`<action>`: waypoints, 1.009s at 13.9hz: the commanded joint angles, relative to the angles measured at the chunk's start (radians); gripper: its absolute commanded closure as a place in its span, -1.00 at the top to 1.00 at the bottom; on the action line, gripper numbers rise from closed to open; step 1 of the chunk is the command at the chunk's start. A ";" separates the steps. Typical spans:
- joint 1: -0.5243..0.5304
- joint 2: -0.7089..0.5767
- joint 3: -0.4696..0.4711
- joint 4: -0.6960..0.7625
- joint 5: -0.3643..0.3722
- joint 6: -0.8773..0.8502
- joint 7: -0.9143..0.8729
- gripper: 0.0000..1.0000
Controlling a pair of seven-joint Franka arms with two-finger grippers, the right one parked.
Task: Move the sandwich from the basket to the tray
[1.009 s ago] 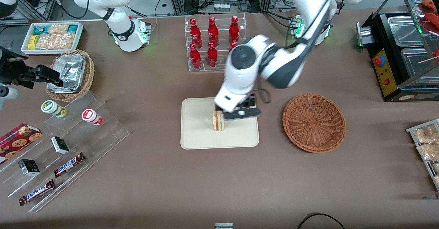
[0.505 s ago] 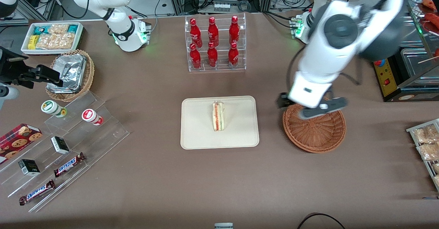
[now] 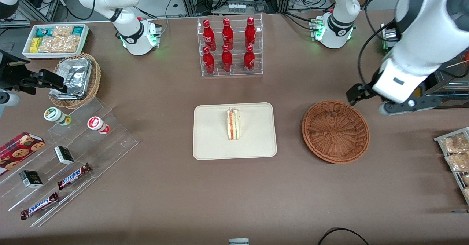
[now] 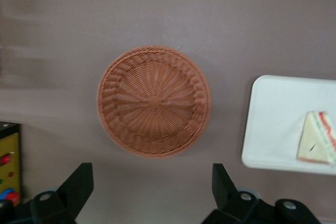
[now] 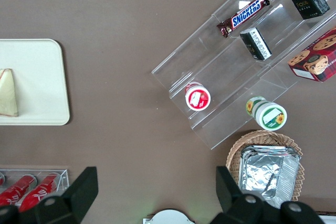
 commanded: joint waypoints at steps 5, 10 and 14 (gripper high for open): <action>-0.019 -0.118 0.179 -0.059 -0.036 -0.077 0.312 1.00; -0.021 -0.036 0.215 0.058 -0.038 -0.071 0.346 1.00; -0.018 0.002 0.215 0.113 -0.031 -0.074 0.357 1.00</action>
